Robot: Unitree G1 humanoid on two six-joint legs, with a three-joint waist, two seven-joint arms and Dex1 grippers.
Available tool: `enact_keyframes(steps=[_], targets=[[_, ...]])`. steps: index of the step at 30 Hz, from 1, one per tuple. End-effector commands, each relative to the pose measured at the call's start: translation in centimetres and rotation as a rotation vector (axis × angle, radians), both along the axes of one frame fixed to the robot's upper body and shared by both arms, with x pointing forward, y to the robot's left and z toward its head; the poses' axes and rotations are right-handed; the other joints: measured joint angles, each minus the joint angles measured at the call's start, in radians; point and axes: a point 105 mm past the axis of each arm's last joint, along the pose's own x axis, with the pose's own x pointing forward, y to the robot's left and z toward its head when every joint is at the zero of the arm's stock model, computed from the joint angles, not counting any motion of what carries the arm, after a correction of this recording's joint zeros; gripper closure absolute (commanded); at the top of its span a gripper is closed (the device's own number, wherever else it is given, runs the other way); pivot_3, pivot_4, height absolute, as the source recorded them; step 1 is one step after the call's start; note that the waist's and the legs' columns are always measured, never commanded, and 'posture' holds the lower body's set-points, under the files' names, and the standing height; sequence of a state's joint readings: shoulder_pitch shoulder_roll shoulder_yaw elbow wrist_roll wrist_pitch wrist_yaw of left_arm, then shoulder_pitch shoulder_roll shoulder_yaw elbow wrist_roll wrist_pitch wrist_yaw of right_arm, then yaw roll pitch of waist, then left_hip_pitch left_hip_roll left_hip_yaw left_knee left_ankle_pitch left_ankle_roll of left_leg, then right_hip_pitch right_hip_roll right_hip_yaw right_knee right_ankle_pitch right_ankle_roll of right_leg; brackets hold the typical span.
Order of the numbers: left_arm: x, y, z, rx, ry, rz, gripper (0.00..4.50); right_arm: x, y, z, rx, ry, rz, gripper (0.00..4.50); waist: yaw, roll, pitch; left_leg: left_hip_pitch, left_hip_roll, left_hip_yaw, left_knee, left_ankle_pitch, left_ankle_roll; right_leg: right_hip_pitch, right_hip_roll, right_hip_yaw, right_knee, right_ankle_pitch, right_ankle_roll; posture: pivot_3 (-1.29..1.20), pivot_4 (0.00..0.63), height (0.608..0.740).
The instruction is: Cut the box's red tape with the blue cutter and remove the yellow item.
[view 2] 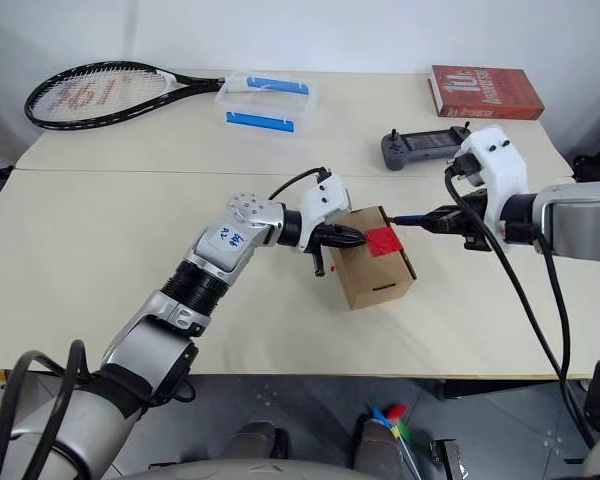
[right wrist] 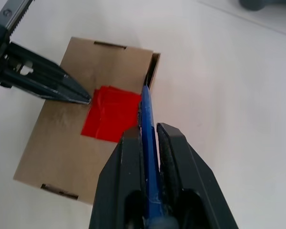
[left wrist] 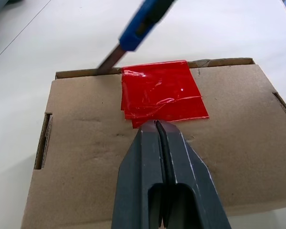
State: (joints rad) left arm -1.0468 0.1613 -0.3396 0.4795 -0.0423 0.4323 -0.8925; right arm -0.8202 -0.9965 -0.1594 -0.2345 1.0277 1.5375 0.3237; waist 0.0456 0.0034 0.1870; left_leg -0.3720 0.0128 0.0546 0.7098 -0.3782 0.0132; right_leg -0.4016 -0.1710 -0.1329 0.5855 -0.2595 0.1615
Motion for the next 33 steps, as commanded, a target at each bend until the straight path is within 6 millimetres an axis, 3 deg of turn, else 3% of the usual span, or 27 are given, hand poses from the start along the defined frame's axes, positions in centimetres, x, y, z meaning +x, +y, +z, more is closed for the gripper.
enact_keyframes(steps=[1,15,27,33], targets=[[0.1,0.4,-0.9,0.027,0.011,0.018,4.50,-0.5,0.4,1.2,0.028,-0.044,0.027,4.36,-0.001,0.000,0.000,0.000,0.000,0.000,0.000,0.000,0.000,0.000,0.000,0.000,0.000,0.000,0.000,0.00,0.150,0.740],[-0.4,0.1,-1.7,0.034,0.025,0.021,4.50,-1.4,1.3,0.4,0.047,0.058,0.076,4.36,-0.008,0.000,0.000,0.000,0.000,0.000,0.002,0.000,0.000,0.000,0.000,0.001,0.002,0.000,0.000,0.00,0.150,0.740],[-0.9,-0.8,-2.2,0.037,0.042,0.013,4.50,-3.7,1.0,-0.8,0.028,0.237,0.110,4.36,0.001,0.000,0.000,0.000,0.000,0.000,0.004,0.000,0.000,0.000,0.000,0.001,0.002,0.000,0.000,0.00,0.150,0.740],[-1.4,-1.5,-2.5,0.025,0.056,-0.002,4.50,-2.8,0.4,-1.1,0.058,0.253,0.012,4.36,0.003,0.000,0.000,0.000,0.001,0.000,0.004,0.000,0.000,0.000,0.000,0.000,0.002,0.001,-0.001,0.00,0.150,0.740]])
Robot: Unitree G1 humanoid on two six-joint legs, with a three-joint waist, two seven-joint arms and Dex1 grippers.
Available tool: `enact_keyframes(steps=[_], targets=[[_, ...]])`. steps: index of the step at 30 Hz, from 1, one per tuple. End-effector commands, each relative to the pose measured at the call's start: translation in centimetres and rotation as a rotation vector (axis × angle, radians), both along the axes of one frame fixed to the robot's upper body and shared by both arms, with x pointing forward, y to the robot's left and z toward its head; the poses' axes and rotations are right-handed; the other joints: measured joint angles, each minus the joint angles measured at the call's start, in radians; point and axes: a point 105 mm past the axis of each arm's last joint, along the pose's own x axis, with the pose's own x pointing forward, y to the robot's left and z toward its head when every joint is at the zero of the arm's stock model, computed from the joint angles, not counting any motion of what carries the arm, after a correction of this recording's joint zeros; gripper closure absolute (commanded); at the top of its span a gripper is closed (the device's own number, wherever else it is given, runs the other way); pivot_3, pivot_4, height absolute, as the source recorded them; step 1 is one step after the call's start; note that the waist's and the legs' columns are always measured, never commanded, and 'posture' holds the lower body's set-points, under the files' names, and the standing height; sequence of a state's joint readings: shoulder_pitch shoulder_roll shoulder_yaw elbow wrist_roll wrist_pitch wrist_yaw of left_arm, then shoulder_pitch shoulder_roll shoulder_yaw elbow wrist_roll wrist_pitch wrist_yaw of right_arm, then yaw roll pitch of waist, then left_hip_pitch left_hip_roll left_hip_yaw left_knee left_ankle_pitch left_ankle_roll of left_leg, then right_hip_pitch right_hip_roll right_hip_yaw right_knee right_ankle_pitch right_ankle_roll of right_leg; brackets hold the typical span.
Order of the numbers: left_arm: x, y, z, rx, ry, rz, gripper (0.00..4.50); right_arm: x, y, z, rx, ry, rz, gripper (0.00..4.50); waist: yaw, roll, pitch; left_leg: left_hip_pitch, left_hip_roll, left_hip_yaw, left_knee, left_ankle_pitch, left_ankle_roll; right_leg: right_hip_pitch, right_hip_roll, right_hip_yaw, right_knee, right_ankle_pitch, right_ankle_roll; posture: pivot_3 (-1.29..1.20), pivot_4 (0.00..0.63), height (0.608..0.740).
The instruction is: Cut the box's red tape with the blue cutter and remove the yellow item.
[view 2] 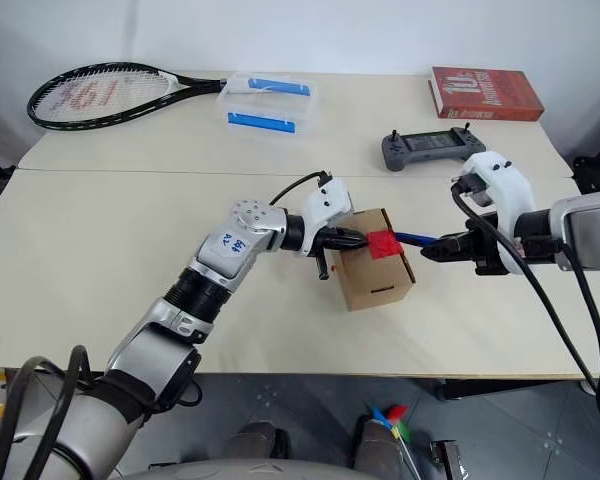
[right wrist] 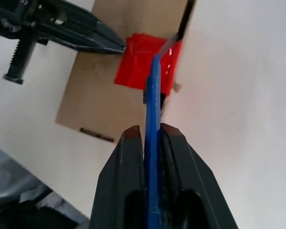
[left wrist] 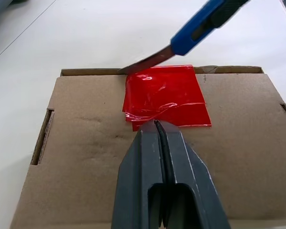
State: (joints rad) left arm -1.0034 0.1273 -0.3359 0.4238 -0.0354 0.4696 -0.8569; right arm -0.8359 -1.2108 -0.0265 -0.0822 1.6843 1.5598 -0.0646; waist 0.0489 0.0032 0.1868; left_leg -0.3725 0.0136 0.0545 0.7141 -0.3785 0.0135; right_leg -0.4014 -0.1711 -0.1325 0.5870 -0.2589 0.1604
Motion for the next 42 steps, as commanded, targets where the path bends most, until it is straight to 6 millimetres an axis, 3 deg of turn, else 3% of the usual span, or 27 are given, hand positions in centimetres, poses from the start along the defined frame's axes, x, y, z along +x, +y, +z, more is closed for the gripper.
enact_keyframes(steps=[1,13,33,39,42], targets=[[-0.8,-0.7,-2.0,0.050,0.039,-0.015,4.50,0.2,0.5,-0.2,0.039,0.020,-0.016,4.36,-0.001,0.000,0.000,0.000,0.000,0.000,0.000,0.000,0.000,0.000,0.000,0.000,0.000,0.000,0.000,0.00,0.150,0.740],[-1.0,-0.9,-2.2,0.053,0.042,-0.020,4.50,1.8,0.3,0.9,0.029,0.047,-0.100,4.36,0.004,0.000,0.000,-0.002,0.001,0.000,0.002,0.000,0.000,0.000,0.000,0.000,-0.001,0.001,-0.002,0.00,0.150,0.740],[-1.3,-1.1,-2.9,0.063,0.055,-0.015,4.50,-2.5,-0.5,-0.1,0.000,0.286,0.030,4.36,0.007,0.000,0.000,-0.004,0.001,0.000,0.002,-0.002,0.002,0.000,0.000,-0.001,-0.004,0.001,-0.002,0.00,0.150,0.740],[-1.3,-0.9,-2.7,0.053,0.051,-0.015,4.50,-3.3,-0.8,2.4,0.068,0.213,0.044,4.36,0.008,0.000,0.000,-0.004,0.000,-0.001,0.002,-0.002,0.002,-0.001,0.000,-0.001,-0.004,0.001,-0.002,0.00,0.150,0.740],[-1.7,-0.5,-2.3,0.019,0.036,-0.046,4.50,-4.5,-1.9,3.7,0.095,0.193,0.022,4.36,0.010,0.000,0.000,-0.006,0.000,-0.001,0.002,-0.002,0.002,-0.003,0.000,-0.001,-0.004,0.001,-0.002,0.00,0.150,0.740]])
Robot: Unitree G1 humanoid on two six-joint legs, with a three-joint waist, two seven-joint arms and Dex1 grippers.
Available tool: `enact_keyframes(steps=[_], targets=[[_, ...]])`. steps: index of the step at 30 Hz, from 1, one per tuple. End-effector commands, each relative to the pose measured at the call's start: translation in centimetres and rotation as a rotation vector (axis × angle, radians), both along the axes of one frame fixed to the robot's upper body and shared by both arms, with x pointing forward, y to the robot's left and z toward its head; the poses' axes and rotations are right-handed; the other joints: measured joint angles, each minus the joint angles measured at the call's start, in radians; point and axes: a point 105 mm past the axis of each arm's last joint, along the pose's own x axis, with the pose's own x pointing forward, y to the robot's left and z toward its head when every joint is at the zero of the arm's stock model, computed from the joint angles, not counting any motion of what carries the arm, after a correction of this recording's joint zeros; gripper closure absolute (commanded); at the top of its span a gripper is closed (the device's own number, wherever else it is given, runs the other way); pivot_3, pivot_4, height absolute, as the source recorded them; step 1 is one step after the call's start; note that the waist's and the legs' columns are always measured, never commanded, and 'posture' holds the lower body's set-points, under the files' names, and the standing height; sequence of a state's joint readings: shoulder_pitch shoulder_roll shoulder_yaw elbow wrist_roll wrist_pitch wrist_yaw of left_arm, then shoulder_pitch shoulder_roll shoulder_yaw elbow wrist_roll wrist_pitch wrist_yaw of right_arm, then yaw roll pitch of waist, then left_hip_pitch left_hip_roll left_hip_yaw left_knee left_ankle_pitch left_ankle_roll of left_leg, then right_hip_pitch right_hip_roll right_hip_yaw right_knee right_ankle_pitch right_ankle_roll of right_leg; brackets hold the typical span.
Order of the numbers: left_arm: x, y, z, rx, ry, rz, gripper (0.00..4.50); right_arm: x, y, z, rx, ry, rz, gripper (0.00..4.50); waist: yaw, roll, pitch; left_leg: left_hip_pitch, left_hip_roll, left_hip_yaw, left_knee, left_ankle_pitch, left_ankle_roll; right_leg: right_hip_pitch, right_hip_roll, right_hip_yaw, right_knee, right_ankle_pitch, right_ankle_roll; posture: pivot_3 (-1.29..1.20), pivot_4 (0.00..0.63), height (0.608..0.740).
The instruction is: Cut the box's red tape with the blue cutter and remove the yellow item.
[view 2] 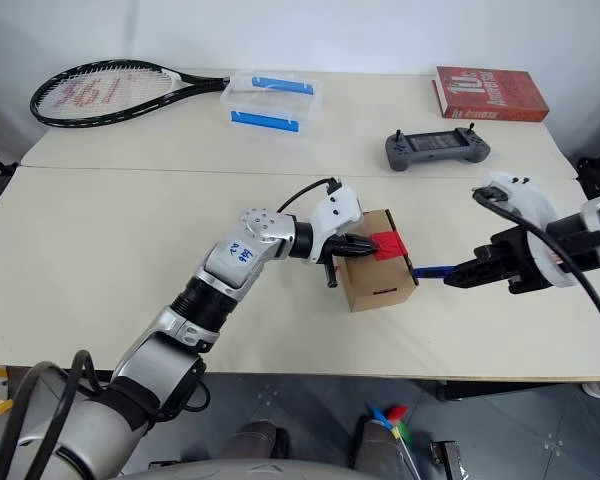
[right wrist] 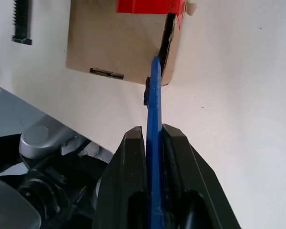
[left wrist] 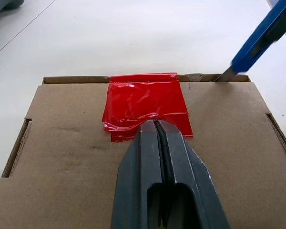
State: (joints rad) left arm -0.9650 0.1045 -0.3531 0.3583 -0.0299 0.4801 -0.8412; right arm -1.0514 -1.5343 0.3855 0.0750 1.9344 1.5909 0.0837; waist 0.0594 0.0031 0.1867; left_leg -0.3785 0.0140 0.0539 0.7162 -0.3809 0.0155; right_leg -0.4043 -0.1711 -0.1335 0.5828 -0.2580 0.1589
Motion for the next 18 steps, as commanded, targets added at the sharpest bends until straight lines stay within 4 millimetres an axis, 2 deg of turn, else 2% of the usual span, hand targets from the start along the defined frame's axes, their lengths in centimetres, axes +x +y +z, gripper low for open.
enact_keyframes(steps=[1,4,7,10,12,14,15,16,18], targets=[[-0.9,0.6,-1.9,0.019,0.042,-0.043,4.50,-1.5,0.2,3.4,0.092,-0.101,0.033,4.36,-0.002,0.000,0.000,-0.001,0.000,0.000,0.000,0.000,0.000,-0.001,0.000,0.000,0.000,0.000,0.000,0.00,0.150,0.740],[-1.9,1.1,-1.8,0.006,0.017,-0.112,4.50,-2.2,-0.2,5.2,0.170,-0.162,0.030,4.36,-0.005,0.000,0.000,-0.005,0.000,0.000,0.000,0.000,0.000,-0.006,0.000,0.000,0.001,0.000,0.000,0.00,0.150,0.740],[-1.5,1.7,-1.5,-0.010,-0.007,-0.106,4.50,-1.9,-1.7,7.2,0.221,-0.286,-0.015,4.36,-0.005,0.000,0.000,-0.007,0.000,0.000,0.002,0.000,0.000,-0.007,0.000,-0.001,0.002,0.000,0.000,0.00,0.150,0.740],[-0.7,2.2,-0.8,-0.029,-0.047,-0.096,4.50,-1.1,-3.8,7.4,0.235,-0.372,-0.086,4.36,-0.004,0.000,0.000,-0.007,0.000,0.001,0.005,0.000,0.000,-0.007,0.000,0.000,0.002,0.002,0.000,0.00,0.150,0.740],[-0.4,2.4,0.4,-0.074,-0.068,-0.097,4.50,-0.3,-5.9,6.4,0.204,-0.419,-0.156,4.36,-0.003,0.000,0.000,-0.008,0.000,0.001,0.007,0.000,0.000,-0.006,0.000,0.000,0.002,0.003,0.001,0.00,0.150,0.740],[-0.5,2.7,2.0,-0.147,-0.082,-0.126,4.50,1.3,-9.0,4.7,0.166,-0.554,-0.221,4.36,-0.003,-0.002,-0.001,-0.008,0.000,0.001,0.008,0.000,0.001,-0.006,0.000,0.001,0.003,0.004,0.001,0.00,0.150,0.740],[-0.7,3.0,3.0,-0.194,-0.095,-0.143,4.50,2.6,-11.0,3.4,0.131,-0.676,-0.259,4.36,-0.003,-0.002,-0.001,-0.008,0.000,0.001,0.008,0.001,0.001,-0.006,0.000,0.000,0.003,0.005,0.002,0.00,0.150,0.740],[-0.8,3.7,4.0,-0.235,-0.096,-0.149,4.50,3.6,-13.2,1.2,0.015,-0.760,-0.299,4.36,-0.005,-0.003,-0.001,-0.009,0.000,0.001,0.009,0.001,0.001,-0.007,0.000,0.001,0.003,0.005,0.003,0.00,0.150,0.740],[-0.9,4.9,5.1,-0.290,-0.098,-0.158,4.50,4.3,-15.2,-3.0,-0.170,-0.787,-0.294,4.36,-0.006,-0.001,-0.002,-0.009,-0.001,0.001,0.008,0.001,0.001,-0.006,0.000,0.001,0.003,0.007,0.006,0.00,0.150,0.740]])
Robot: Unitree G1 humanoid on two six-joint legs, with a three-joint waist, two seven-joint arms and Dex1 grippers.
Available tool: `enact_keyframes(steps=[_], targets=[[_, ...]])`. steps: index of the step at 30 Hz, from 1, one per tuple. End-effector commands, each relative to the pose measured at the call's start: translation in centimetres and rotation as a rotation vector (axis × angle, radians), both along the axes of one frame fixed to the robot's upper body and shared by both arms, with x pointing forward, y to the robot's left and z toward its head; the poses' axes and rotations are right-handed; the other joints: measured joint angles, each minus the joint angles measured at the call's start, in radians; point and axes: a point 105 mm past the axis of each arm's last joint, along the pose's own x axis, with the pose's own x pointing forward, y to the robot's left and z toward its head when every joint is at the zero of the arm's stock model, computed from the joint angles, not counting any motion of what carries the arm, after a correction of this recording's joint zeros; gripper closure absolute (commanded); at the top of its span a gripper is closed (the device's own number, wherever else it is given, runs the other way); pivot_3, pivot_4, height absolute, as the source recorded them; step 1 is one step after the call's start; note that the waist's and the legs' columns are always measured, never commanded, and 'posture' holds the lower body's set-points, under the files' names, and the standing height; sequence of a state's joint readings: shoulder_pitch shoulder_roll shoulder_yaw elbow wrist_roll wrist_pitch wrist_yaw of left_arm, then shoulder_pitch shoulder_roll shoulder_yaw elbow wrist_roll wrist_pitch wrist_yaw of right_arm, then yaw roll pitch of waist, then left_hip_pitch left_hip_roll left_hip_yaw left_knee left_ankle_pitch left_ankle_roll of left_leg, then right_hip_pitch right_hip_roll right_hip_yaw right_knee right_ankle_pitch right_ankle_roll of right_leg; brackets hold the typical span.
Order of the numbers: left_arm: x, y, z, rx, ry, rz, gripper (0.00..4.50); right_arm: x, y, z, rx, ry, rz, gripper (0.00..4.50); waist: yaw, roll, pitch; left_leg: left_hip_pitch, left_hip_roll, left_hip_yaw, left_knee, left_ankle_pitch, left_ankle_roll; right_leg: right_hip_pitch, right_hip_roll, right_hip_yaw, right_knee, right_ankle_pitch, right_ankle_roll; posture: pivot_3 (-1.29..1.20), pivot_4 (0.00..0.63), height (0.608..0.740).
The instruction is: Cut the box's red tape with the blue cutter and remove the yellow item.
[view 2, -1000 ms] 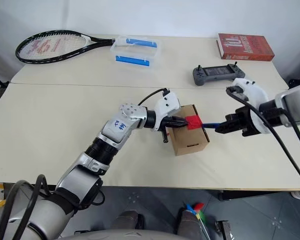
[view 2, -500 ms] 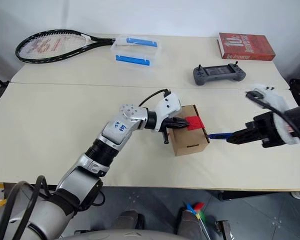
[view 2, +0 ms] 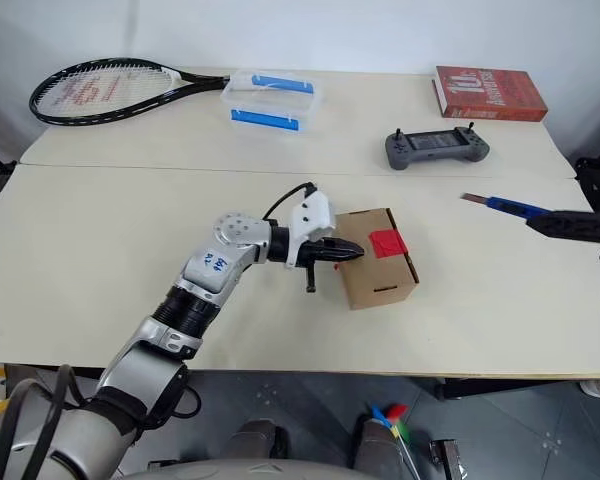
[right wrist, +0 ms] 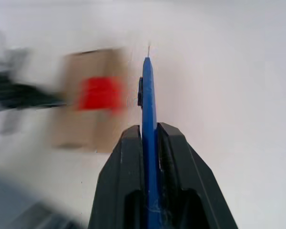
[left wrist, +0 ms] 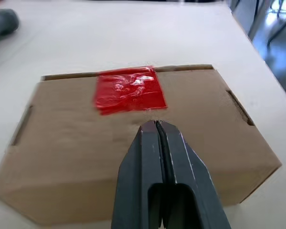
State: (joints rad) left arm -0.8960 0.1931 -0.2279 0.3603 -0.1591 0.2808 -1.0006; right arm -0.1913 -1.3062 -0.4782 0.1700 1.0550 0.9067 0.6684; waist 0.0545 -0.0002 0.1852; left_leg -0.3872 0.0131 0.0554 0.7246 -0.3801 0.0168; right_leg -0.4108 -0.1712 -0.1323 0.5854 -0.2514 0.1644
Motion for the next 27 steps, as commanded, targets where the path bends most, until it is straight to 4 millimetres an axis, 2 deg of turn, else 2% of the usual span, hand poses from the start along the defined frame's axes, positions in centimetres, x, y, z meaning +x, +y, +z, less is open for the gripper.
enact_keyframes(steps=[1,4,7,11,12,14,16,19,22,25,27], targets=[[-0.8,1.8,3.7,-0.121,-0.068,-0.055,4.50,1.0,-3.6,-3.9,-0.367,-0.099,-0.079,4.36,-0.003,0.005,0.000,0.000,-0.001,0.001,-0.001,0.000,0.000,-0.001,0.000,0.001,0.000,0.000,0.001,0.00,0.150,0.740],[-0.7,4.2,3.5,-0.100,-0.060,-0.026,4.50,2.0,-4.2,-6.9,-0.426,-0.180,-0.088,4.36,-0.025,0.011,-0.001,0.001,0.000,0.003,-0.003,0.001,0.000,-0.003,0.000,0.002,0.000,0.000,0.001,0.00,0.150,0.740],[-0.4,7.4,2.6,-0.052,-0.050,0.048,4.50,2.8,-4.2,-7.4,-0.350,-0.319,-0.130,4.36,-0.047,0.012,-0.001,0.003,0.000,0.004,-0.005,0.002,0.000,-0.002,0.000,0.002,0.000,0.000,0.000,0.00,0.150,0.740],[-0.7,11.6,1.6,-0.014,-0.020,0.147,4.50,2.6,-3.1,-8.7,-0.202,-0.277,-0.053,4.36,-0.059,0.014,0.001,0.006,0.001,0.005,-0.007,0.002,-0.001,-0.002,0.000,0.003,0.001,0.000,0.000,0.00,0.150,0.740],[-0.9,12.2,1.2,-0.008,-0.011,0.161,4.50,2.4,-2.9,-8.7,-0.202,-0.276,-0.038,3.62,-0.058,0.014,0.001,0.006,0.001,0.006,-0.007,0.002,-0.001,-0.001,0.000,0.003,0.001,0.000,0.000,0.00,0.150,0.740],[-1.5,13.3,0.2,0.010,0.012,0.186,4.50,1.9,-2.4,-8.7,-0.214,-0.264,0.016,3.07,-0.054,0.014,0.001,0.007,0.001,0.006,-0.007,0.002,-0.001,0.000,0.000,0.004,0.000,0.000,0.000,0.00,0.150,0.740],[-2.2,13.8,-0.9,0.027,0.034,0.198,4.50,1.1,-1.8,-8.4,-0.230,-0.241,0.088,2.43,-0.041,0.014,0.001,0.009,0.001,0.006,-0.007,0.002,-0.001,0.003,0.000,0.004,0.000,0.000,0.000,0.00,0.150,0.740],[-2.9,14.0,-1.7,0.036,0.056,0.220,4.50,0.1,-1.1,-6.7,-0.251,-0.259,0.169,1.46,-0.029,0.014,0.001,0.011,0.000,0.006,-0.007,0.002,-0.001,0.004,0.000,0.006,0.000,0.000,0.000,0.00,0.150,0.740],[-2.9,14.0,-2.7,0.065,0.063,0.260,4.50,-0.8,1.2,-3.6,-0.244,-0.304,0.311,0.51,-0.028,0.015,0.001,0.011,0.000,0.007,-0.006,0.002,-0.001,0.004,0.000,0.008,0.001,0.001,0.000,0.00,0.150,0.740],[-2.8,13.0,-3.0,0.056,0.085,0.256,4.50,-1.0,4.2,-2.7,-0.205,-0.285,0.435,0.51,-0.030,0.014,0.001,0.016,0.001,0.009,-0.006,0.002,-0.001,0.006,0.000,0.009,0.002,0.001,-0.001,0.00,0.150,0.740],[-2.4,11.0,-3.3,0.036,0.120,0.261,4.50,0.5,6.7,-4.3,-0.274,-0.261,0.489,1.14,-0.032,0.013,0.000,0.019,0.001,0.009,-0.007,0.002,-0.001,0.010,0.001,0.009,0.002,0.001,-0.001,0.00,0.150,0.740]])
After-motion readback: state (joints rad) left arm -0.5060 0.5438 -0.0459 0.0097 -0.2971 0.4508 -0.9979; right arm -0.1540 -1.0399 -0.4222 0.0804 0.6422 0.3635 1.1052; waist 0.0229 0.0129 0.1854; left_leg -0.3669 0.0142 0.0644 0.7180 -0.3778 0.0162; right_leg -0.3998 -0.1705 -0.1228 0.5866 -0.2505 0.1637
